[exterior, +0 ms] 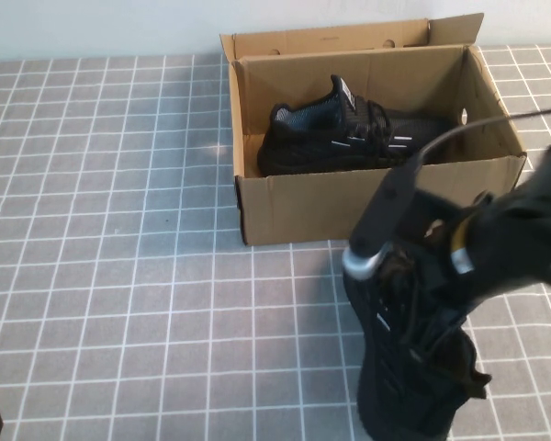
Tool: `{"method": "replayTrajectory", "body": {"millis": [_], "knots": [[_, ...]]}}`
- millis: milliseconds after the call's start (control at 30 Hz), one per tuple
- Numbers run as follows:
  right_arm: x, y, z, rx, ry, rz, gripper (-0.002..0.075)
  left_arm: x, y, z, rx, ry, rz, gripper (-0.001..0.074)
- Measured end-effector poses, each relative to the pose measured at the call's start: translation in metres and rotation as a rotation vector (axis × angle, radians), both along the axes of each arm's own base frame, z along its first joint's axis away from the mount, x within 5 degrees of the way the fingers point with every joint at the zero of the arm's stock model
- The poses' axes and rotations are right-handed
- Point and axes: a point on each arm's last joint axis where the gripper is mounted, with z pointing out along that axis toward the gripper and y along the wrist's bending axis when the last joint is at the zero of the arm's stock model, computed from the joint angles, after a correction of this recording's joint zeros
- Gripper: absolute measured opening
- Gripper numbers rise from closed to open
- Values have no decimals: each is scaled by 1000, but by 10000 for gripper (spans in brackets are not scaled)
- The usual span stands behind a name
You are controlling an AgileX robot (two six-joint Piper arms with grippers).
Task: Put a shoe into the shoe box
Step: Pick up the shoe from the table, then hand over the shoe
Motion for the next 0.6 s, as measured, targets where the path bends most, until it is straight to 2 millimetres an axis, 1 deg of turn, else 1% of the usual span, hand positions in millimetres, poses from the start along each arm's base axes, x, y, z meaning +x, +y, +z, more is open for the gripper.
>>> {"method": "replayTrajectory", "body": {"millis": [133,233,300,400,500,533,600], "knots": [[-20,-12,35,38,-38,0,19,0,0,0,0,0,0,-1],[-35,-26,67,43,-59,7,19,0,0,0,0,0,0,-1],[-45,-35,89,46,-74,24,19,0,0,0,0,0,0,0],[-57,-45,115,57,-97,64,19,0,0,0,0,0,0,-1],[-63,-48,134,100,-123,85,19,0,0,0,0,0,0,-1],[-63,-47,137,109,-127,90,19,0,0,0,0,0,0,20],[-63,-46,142,127,-149,103,19,0,0,0,0,0,0,8]]}}
